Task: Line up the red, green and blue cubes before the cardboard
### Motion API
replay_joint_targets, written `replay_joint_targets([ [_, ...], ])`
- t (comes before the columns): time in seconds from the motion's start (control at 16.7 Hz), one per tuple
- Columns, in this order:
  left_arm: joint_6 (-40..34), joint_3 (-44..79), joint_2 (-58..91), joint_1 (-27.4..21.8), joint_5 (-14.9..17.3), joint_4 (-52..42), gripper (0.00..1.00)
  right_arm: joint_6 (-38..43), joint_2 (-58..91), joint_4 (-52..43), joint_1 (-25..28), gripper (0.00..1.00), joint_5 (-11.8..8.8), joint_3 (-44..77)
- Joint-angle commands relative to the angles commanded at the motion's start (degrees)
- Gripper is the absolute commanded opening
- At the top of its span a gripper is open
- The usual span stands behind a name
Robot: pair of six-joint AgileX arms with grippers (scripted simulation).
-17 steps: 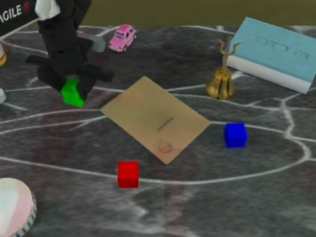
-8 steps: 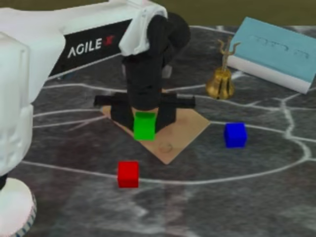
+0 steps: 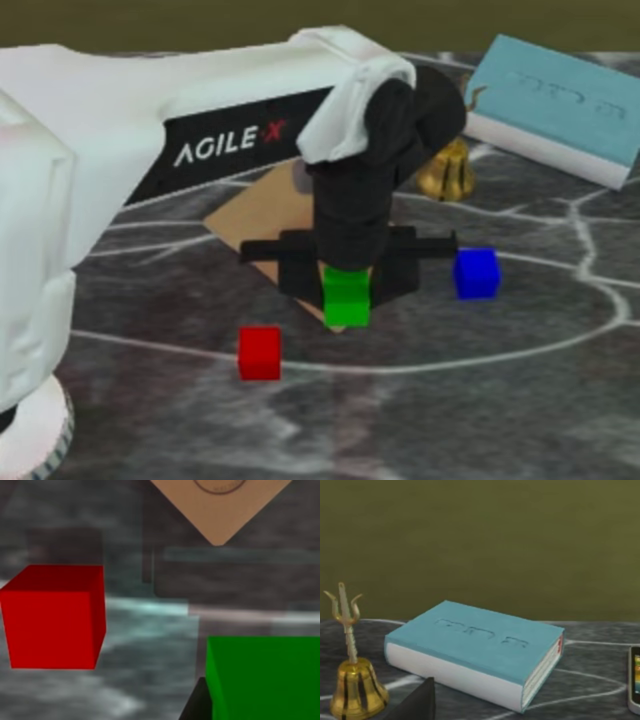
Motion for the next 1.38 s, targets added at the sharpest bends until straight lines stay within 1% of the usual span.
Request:
replay_joint_targets([
  [0.24,0.26,-0.57,0.5,0.17,0.04,0.93,0.0,0.0,0.0,0.0,0.0,1.0,0.0,0.0],
  [0.54,0.25,-6.81,3.5,0.28,0.07,10.79,0.0,0.0,0.0,0.0,0.0,1.0,0.0,0.0],
  [0.66,0.26,-8.66,4.52,0.22,0.05,13.31,0.0,0.0,0.0,0.0,0.0,1.0,0.0,0.0],
  [0.9,0.26,-8.94,4.71,0.2,0.04,13.65,0.0,0.0,0.0,0.0,0.0,1.0,0.0,0.0],
  [1.38,0.26,-8.94,4.71,0.2,0.04,13.65,0.6,0.0,0.0,0.0,0.0,1.0,0.0,0.0],
])
